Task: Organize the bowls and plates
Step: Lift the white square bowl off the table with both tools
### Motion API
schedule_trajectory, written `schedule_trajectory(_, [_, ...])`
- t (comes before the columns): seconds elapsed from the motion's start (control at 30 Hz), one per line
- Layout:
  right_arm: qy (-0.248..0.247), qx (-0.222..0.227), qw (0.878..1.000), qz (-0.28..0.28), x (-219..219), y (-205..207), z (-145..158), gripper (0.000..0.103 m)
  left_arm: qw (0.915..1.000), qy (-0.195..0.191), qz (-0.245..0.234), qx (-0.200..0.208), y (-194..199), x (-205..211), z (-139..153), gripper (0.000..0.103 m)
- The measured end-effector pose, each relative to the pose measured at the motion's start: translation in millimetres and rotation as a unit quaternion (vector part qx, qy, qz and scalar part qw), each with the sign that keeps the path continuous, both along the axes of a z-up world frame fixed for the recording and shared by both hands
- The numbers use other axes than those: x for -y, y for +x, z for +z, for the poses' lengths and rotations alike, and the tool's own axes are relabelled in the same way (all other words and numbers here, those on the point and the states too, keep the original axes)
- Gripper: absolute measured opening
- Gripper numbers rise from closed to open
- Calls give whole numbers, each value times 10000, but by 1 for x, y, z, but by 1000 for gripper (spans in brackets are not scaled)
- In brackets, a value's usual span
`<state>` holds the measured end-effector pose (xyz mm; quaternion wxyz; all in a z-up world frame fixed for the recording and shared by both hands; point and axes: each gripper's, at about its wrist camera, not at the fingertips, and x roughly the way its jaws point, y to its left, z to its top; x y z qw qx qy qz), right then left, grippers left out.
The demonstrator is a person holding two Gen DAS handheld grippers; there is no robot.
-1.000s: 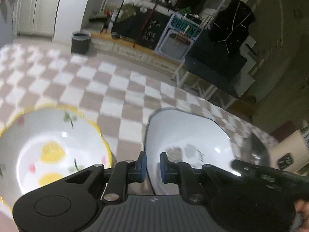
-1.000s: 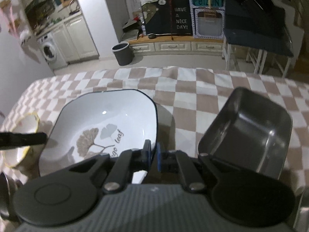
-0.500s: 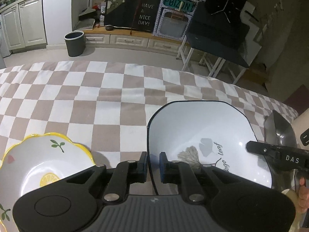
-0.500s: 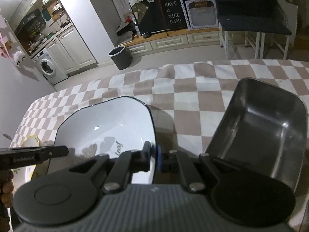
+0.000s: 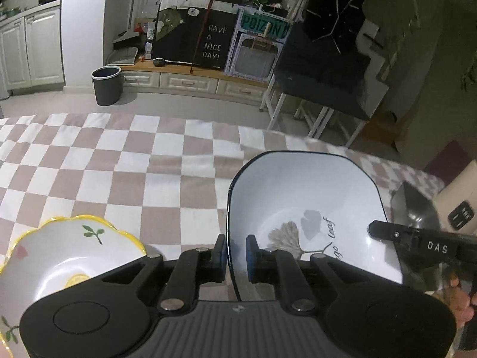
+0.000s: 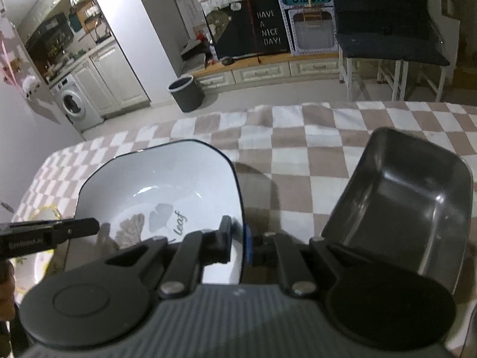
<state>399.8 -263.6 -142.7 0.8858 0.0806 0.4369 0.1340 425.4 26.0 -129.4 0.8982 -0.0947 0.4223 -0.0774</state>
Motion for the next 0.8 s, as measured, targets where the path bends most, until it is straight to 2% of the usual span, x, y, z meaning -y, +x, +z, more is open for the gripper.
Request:
schedule_trajectory(0.2, [262, 365, 9990, 9, 2, -18, 31, 12, 9991, -47, 97, 417, -18, -7, 42, 13])
schedule_trajectory(0.33, [468, 619, 9970, 84, 4, -37, 58, 11, 9975, 63, 108, 700, -40, -5, 72, 13])
schedule_trajectory(0.57, [585, 1160, 9915, 108, 10, -86, 109, 11, 9933, -88, -79, 1150, -98, -3, 120, 12])
schedule_trajectory(0.8, [754, 1301, 9886, 80, 16, -146, 140, 11, 9893, -251, -114, 1431, -165, -3, 155, 12])
